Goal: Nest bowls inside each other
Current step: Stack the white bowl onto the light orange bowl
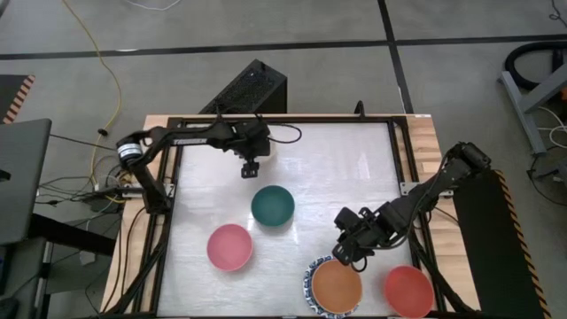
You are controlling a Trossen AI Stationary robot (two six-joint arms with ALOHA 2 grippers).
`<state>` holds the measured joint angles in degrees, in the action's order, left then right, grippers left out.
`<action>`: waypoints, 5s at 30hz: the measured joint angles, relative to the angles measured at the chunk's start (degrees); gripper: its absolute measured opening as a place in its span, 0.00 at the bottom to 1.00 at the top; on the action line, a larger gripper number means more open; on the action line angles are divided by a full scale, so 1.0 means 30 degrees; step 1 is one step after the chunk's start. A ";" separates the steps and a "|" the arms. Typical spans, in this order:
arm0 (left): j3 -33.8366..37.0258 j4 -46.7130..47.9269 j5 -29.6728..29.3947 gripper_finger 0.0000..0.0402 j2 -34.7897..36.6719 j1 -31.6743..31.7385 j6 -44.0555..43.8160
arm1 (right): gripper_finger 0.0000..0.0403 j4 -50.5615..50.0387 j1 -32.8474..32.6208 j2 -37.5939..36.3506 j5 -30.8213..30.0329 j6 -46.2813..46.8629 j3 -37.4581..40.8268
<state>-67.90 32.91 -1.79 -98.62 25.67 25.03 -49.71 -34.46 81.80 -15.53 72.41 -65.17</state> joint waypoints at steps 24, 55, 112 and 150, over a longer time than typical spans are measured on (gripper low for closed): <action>0.0022 0.0547 -0.9552 0.00 0.2078 -0.2698 0.2064 | 0.29 -0.5603 0.2353 -0.0223 -0.5068 0.6270 0.0015; -0.0007 -1.1763 -1.7643 0.00 0.5102 -0.6562 1.9921 | 0.29 0.9935 1.2903 -0.0718 -0.8386 -2.7564 -1.0330; -0.2330 -0.9543 -1.4086 0.50 0.3997 -0.9226 1.2115 | 0.02 0.0420 1.6083 0.1155 -0.4331 -1.9543 -1.0320; -0.5049 0.0265 0.1473 0.64 1.3637 -0.7482 -1.0097 | 0.02 -0.0360 -0.2119 -0.1064 -0.0747 -0.0525 -0.2846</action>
<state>-83.05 33.70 2.63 -57.71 3.22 -5.26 -50.79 -40.82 78.61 -17.77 70.83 -73.70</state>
